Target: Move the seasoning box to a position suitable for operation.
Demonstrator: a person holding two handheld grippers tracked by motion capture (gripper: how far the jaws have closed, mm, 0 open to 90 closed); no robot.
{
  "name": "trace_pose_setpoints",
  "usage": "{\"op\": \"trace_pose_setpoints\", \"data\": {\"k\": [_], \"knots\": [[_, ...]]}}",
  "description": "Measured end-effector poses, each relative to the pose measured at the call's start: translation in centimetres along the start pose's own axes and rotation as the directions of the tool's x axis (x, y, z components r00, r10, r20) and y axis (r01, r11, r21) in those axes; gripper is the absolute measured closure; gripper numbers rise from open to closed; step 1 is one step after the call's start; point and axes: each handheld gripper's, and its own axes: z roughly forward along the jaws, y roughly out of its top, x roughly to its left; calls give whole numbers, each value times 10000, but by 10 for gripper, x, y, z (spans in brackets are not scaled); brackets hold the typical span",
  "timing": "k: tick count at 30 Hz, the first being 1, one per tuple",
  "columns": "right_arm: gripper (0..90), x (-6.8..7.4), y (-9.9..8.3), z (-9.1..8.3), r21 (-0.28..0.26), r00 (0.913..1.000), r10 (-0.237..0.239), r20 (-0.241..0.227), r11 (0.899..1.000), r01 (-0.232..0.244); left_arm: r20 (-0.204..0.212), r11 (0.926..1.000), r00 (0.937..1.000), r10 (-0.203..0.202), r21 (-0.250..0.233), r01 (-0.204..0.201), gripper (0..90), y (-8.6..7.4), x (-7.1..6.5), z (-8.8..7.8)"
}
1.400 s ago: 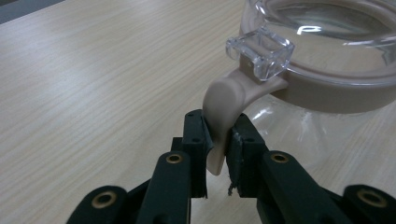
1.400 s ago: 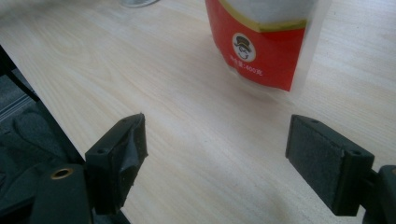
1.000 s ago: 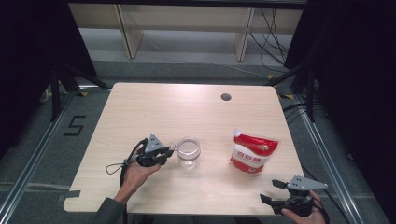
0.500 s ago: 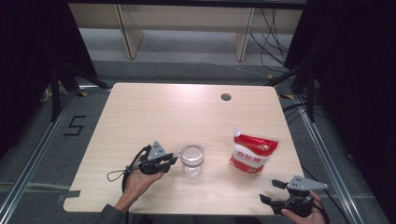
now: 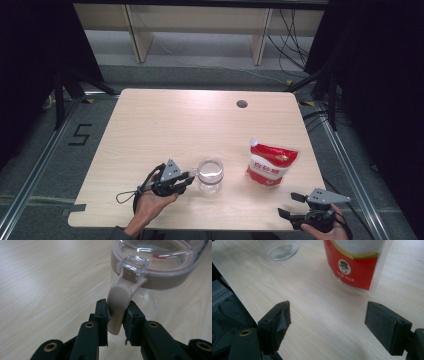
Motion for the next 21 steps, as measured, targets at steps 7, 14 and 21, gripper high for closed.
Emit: {"op": "trace_pose_setpoints", "data": {"k": [7,14,21], "knots": [[215,0,0,0,-43,10000,82,-22,10000,-82,-22,9991,9992,409,88,-409,736,0,-4,0],[215,0,0,0,23,10000,59,-65,10000,-59,141,9979,9979,640,112,-641,739,-1,-4,-1],[215,0,1,0,33,9999,92,-71,10000,-92,425,9982,9973,605,-87,-602,740,-1,-7,0]]}}
